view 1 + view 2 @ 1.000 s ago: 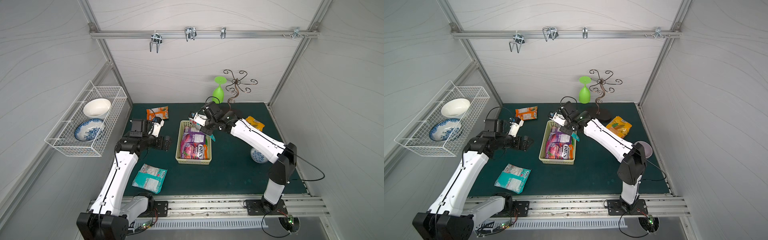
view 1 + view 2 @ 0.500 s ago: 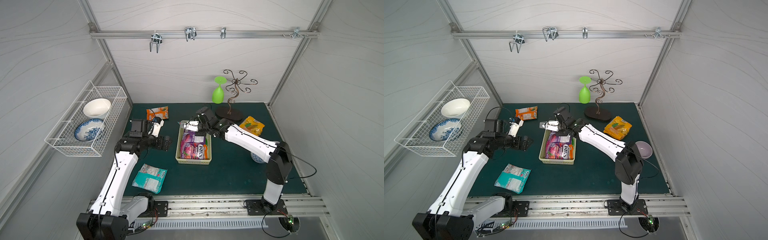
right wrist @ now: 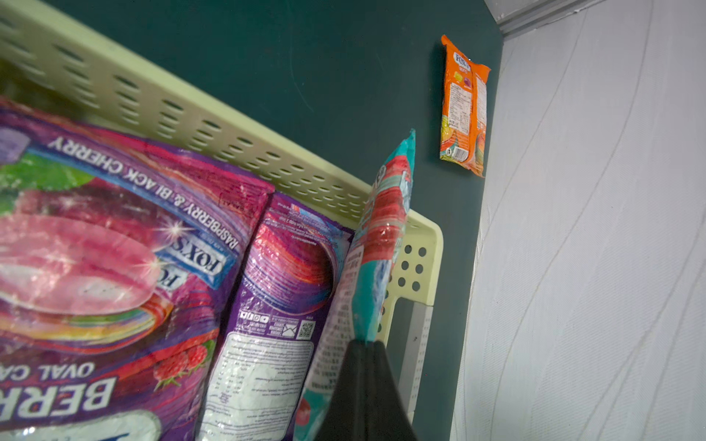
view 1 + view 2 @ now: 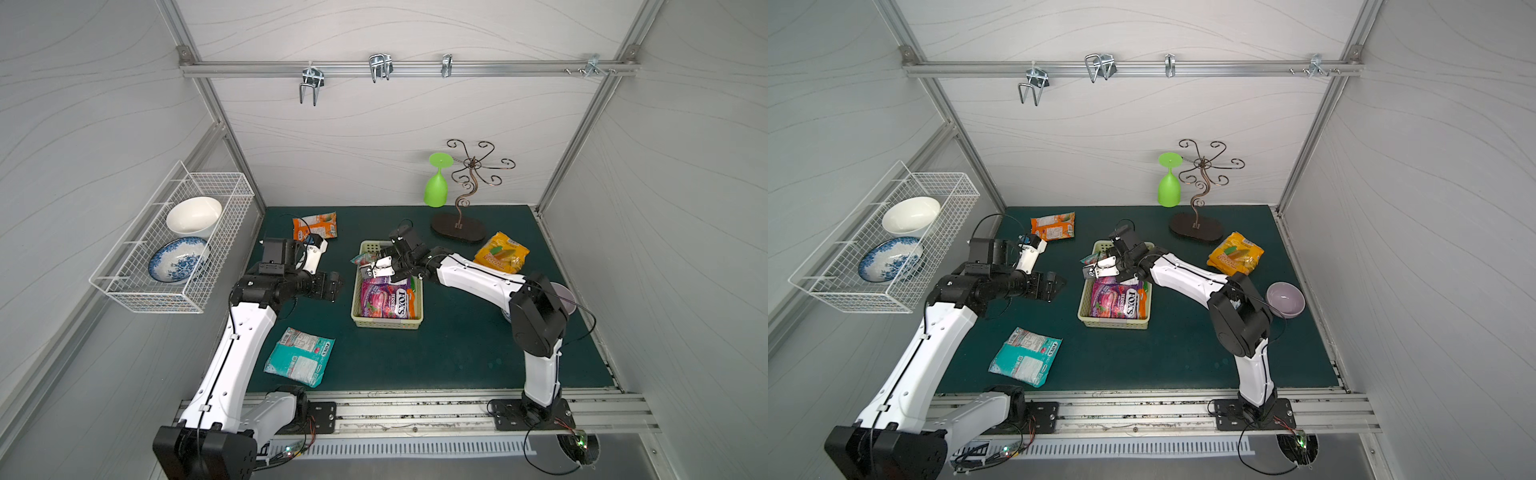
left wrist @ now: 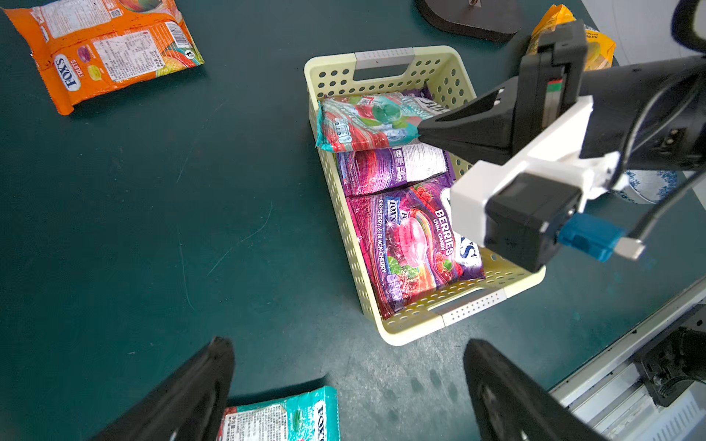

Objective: Put the candies in the basket
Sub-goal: Place the candy in the basket.

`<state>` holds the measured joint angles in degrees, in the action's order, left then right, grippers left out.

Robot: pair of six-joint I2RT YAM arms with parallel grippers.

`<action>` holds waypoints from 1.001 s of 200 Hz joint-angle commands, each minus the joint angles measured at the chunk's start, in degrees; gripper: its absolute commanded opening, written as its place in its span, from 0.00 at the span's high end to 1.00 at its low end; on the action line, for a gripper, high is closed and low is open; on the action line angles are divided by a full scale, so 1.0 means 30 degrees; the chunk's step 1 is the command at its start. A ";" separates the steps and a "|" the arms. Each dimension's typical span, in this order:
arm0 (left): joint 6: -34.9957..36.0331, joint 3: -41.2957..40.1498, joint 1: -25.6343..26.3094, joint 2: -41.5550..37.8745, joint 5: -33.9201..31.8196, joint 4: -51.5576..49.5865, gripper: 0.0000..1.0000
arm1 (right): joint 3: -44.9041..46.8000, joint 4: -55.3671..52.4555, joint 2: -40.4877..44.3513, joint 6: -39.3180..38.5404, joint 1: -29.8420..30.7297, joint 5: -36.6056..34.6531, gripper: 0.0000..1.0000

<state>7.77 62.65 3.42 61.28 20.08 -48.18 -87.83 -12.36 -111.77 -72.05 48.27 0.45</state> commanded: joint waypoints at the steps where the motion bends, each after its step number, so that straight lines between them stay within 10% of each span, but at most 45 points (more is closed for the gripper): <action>1: 0.0277 0.0506 0.0046 0.0004 -0.0220 0.0259 0.02 | 0.0998 0.0268 0.0082 -0.1627 -0.0182 0.1302 1.00; 54: 0.0222 0.0497 0.0010 0.0083 -0.0142 0.0380 0.02 | 0.3215 -0.0216 0.1076 -0.2256 -0.0561 0.1695 1.00; 83: 0.0252 0.0581 0.0015 -0.0026 -0.0223 0.0264 0.02 | 0.3221 -0.1131 0.1906 -0.0618 -0.0680 0.2211 0.53; 200: 0.2972 0.1091 0.0277 0.0073 -0.1228 -0.1003 0.02 | 0.4391 -0.1481 0.7521 0.6701 -0.0940 0.1940 0.21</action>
<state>11.03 62.92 3.55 61.30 17.67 -49.32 -78.02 -17.96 -94.80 -58.11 46.15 8.71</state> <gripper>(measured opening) 0.981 0.735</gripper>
